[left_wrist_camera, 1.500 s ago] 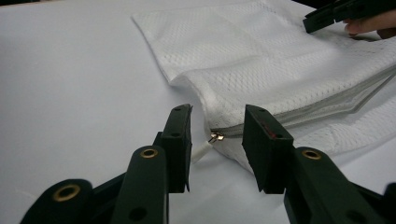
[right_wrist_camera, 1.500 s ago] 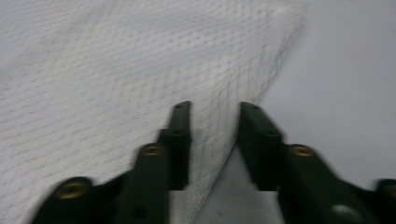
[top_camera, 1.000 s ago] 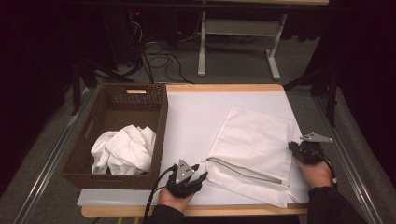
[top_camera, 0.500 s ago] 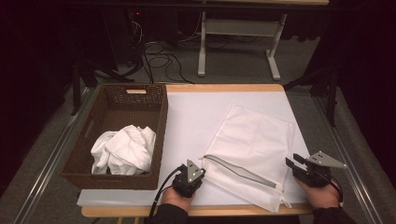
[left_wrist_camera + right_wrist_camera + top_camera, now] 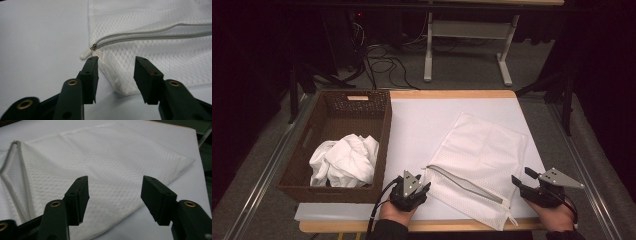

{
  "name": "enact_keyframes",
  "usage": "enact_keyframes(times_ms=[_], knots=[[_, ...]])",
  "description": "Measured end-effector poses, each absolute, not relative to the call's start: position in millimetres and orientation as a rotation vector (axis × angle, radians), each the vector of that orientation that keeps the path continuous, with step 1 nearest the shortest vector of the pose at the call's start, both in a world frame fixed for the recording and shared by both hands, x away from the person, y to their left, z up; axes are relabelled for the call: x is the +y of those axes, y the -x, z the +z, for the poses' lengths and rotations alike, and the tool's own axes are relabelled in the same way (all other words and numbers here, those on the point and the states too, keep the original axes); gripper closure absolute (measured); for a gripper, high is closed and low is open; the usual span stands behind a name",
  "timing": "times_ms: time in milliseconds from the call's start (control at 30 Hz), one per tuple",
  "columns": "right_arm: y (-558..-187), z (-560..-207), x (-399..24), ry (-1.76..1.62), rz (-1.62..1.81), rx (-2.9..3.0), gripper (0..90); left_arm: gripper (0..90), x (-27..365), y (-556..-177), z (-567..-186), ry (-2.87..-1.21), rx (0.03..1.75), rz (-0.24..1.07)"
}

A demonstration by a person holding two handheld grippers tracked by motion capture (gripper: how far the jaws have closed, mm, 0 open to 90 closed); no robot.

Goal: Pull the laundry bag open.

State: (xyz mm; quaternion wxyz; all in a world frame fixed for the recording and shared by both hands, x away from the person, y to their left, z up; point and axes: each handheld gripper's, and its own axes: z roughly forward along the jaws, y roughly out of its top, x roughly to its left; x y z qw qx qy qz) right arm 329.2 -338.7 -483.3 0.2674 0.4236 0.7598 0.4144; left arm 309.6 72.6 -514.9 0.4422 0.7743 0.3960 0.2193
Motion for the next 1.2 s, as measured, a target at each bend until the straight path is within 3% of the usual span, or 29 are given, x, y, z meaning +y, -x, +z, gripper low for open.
enact_keyframes(times_ms=[167,400,633,900,1200], knots=[[-325,-482,-332,-1.109,1.144,2.059,34.9,46.1,73,-310,-510,-1.914,0.957,0.535],[-319,-482,-321,-1.122,1.160,2.053,16.1,32.7,74,-312,-507,-1.921,0.974,0.545],[-315,-480,-318,-1.090,1.172,2.046,3.5,20.0,76,-308,-495,-1.876,0.961,0.585],[-319,-481,-322,-1.098,1.183,2.052,0.2,2.1,74,-311,-490,-1.867,0.958,0.582],[-320,-484,-319,-1.053,1.196,2.071,0.2,0.0,72,-309,-475,-1.801,0.916,0.568]])
